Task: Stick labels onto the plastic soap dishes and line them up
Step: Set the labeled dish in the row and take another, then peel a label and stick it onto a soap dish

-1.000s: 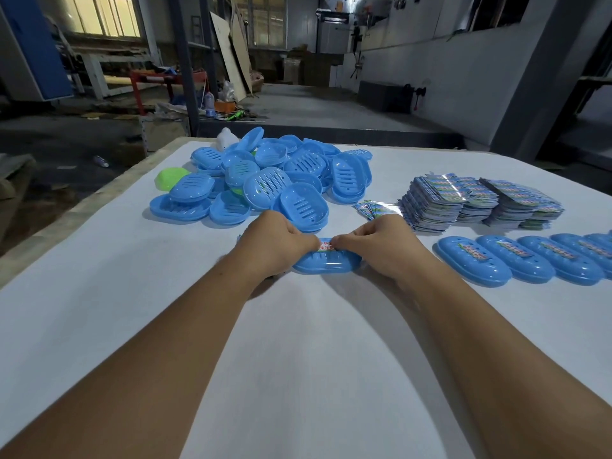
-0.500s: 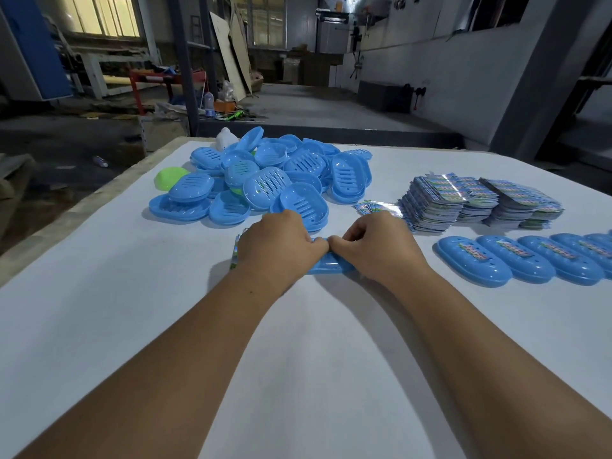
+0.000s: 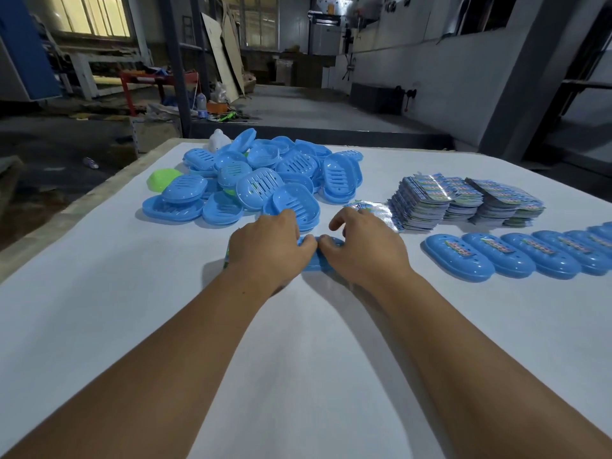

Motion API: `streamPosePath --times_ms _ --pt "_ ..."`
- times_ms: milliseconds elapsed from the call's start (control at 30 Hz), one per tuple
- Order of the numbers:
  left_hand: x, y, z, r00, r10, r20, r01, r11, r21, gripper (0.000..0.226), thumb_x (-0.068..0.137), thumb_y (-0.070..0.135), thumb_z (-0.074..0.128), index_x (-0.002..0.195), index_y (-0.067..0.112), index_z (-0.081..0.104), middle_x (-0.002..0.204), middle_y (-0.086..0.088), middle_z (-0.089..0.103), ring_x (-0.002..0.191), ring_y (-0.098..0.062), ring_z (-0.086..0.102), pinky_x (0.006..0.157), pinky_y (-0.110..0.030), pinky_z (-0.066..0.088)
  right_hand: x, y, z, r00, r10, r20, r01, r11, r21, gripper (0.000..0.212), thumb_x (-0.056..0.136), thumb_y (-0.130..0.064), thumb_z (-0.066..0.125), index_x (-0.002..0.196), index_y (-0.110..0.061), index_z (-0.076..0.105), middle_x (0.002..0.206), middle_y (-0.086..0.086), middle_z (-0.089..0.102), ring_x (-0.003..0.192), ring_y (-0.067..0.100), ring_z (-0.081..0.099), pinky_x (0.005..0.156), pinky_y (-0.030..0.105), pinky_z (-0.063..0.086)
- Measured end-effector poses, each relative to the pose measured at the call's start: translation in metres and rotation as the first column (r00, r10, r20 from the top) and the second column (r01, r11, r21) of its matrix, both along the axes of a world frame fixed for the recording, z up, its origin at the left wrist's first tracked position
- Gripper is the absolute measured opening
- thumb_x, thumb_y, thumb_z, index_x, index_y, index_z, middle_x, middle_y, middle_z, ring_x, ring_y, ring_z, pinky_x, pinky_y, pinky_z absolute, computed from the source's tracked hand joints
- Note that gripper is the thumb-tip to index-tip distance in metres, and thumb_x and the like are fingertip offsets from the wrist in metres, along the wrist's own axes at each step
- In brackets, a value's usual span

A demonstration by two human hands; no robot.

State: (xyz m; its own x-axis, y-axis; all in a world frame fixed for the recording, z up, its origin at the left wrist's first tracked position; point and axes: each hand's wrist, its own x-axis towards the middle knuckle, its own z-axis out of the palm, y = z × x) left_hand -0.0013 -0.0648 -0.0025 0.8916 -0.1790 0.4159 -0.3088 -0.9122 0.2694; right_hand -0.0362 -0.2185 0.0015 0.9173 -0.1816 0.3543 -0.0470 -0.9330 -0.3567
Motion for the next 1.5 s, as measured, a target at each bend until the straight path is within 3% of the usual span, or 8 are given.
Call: streamPosePath --times_ms 100,267,433,633,1167,1300,1400,1500 --pt "-0.001 0.001 0.002 1.0 0.012 0.004 -0.011 0.993 -0.12 0.026 0.095 0.045 0.043 0.092 0.022 0.053 0.088 -0.005 0.066 0.083 -0.033 0.06 0.07 -0.037 0.044 -0.004 0.003 0.0 0.975 0.223 0.022 -0.224 0.969 0.107 0.034 0.095 -0.035 0.058 0.126 -0.025 0.066 0.127 0.0 0.064 0.121 0.023 0.054 0.1 0.038 0.044" --pt "0.001 0.008 0.006 0.999 0.026 0.04 -0.016 0.974 -0.227 0.023 0.099 0.039 0.039 0.092 0.021 0.053 0.08 -0.003 0.062 0.075 -0.032 0.054 0.063 -0.037 0.04 -0.016 0.004 0.003 0.949 0.306 -0.079 -0.306 0.952 0.01 0.043 0.091 -0.04 0.06 0.134 -0.032 0.062 0.123 -0.003 0.068 0.113 0.027 0.06 0.097 0.043 0.047" --pt "0.002 0.008 0.003 1.0 0.022 0.008 -0.019 0.965 -0.26 0.022 0.098 0.04 0.041 0.089 0.024 0.054 0.088 -0.004 0.068 0.084 -0.034 0.06 0.067 -0.037 0.042 -0.032 -0.017 0.001 0.998 0.034 -0.052 -0.043 0.978 -0.205 0.045 0.096 -0.056 0.046 0.134 -0.036 0.06 0.127 0.002 0.063 0.117 0.034 0.055 0.098 0.043 0.041" --pt "0.001 0.007 0.002 1.0 0.002 0.005 0.0 0.966 -0.258 0.024 0.097 0.045 0.043 0.089 0.026 0.055 0.09 -0.002 0.07 0.088 -0.033 0.062 0.072 -0.038 0.044 -0.046 -0.048 0.0 0.942 -0.335 -0.022 0.326 0.927 -0.185 0.046 0.09 -0.053 0.047 0.122 -0.023 0.06 0.12 0.01 0.065 0.112 0.038 0.053 0.092 0.043 0.04" --pt "0.005 0.008 -0.001 1.0 -0.026 0.017 0.029 0.973 -0.231 0.019 0.093 0.047 0.055 0.087 0.029 0.056 0.085 0.001 0.069 0.084 -0.028 0.06 0.069 -0.034 0.042 -0.039 -0.102 0.005 0.813 -0.58 0.05 0.582 0.811 -0.063 0.034 0.096 -0.023 0.06 0.131 -0.024 0.058 0.134 0.012 0.051 0.123 0.038 0.043 0.099 0.045 0.036" --pt "0.009 0.01 -0.004 1.0 -0.011 -0.006 0.01 0.977 -0.211 0.017 0.091 0.048 0.056 0.087 0.031 0.056 0.089 0.005 0.068 0.088 -0.026 0.061 0.071 -0.034 0.043 -0.029 -0.085 0.003 0.892 -0.422 0.165 0.423 0.906 0.027 0.035 0.094 -0.019 0.06 0.128 -0.026 0.063 0.131 0.01 0.054 0.121 0.036 0.045 0.099 0.043 0.037" --pt "0.012 0.011 -0.003 1.0 0.017 -0.02 -0.02 0.98 -0.199 0.013 0.09 0.045 0.056 0.088 0.033 0.055 0.085 0.007 0.063 0.081 -0.022 0.054 0.07 -0.033 0.041 -0.018 -0.053 -0.001 0.976 -0.059 0.208 0.059 0.998 0.009 0.037 0.095 -0.012 0.057 0.13 -0.021 0.064 0.133 0.006 0.057 0.123 0.031 0.049 0.099 0.041 0.042" --pt "0.013 0.012 -0.002 0.999 0.033 -0.036 -0.04 0.979 -0.199 0.011 0.09 0.044 0.056 0.09 0.032 0.055 0.083 0.008 0.059 0.082 -0.024 0.056 0.069 -0.033 0.04 -0.003 -0.021 -0.002 0.958 0.208 0.198 -0.187 0.975 -0.123 0.042 0.096 -0.007 0.054 0.135 -0.019 0.062 0.136 0.002 0.059 0.121 0.029 0.053 0.095 0.042 0.048"
